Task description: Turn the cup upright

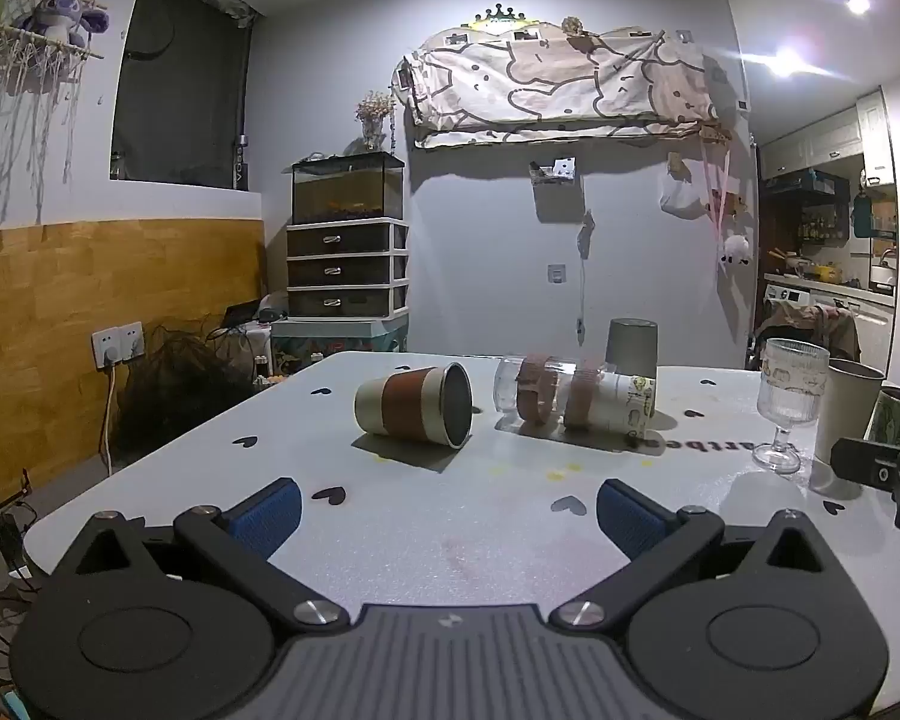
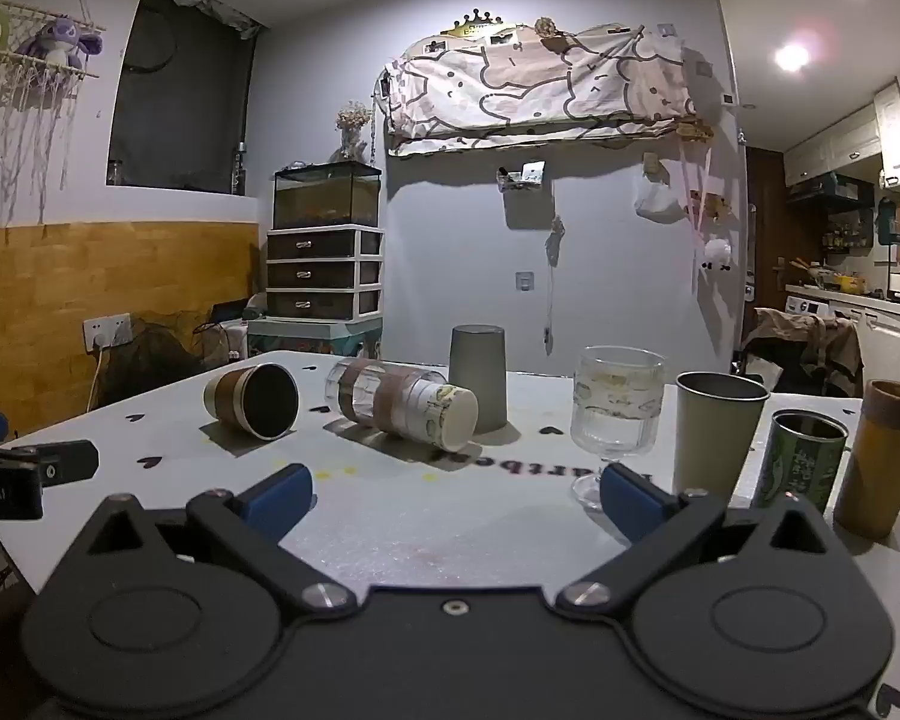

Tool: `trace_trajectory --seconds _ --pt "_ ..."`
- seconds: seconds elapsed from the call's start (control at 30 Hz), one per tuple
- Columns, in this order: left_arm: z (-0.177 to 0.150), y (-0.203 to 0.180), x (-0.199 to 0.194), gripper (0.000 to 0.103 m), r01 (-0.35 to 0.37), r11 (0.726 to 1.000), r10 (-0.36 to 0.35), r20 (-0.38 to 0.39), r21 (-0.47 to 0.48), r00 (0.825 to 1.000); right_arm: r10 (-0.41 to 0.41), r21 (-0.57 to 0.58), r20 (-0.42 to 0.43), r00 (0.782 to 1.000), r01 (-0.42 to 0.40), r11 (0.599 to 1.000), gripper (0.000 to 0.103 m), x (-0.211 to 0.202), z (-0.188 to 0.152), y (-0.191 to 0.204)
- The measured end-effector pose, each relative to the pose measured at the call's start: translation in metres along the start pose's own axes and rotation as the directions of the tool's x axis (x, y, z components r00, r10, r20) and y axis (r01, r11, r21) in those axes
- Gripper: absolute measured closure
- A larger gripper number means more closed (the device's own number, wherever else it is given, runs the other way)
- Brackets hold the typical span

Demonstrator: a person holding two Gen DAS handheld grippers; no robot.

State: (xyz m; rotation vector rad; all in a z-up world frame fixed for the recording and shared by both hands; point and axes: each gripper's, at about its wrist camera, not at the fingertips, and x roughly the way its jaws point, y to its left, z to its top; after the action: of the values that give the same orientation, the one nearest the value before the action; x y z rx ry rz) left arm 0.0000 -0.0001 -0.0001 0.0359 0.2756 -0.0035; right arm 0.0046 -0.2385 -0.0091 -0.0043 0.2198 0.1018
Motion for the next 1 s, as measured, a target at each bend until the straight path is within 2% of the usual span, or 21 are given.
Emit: trace_trajectory --seconds 1.0 --pt "0.0 0.0 0.0 0.0 0.001 1.0 -0.001 -0.002 -0.002 1.0 -0.001 0.005 0.002 1.0 0.001 1.0 0.0 -0.0019 -0.0017 -0.0019"
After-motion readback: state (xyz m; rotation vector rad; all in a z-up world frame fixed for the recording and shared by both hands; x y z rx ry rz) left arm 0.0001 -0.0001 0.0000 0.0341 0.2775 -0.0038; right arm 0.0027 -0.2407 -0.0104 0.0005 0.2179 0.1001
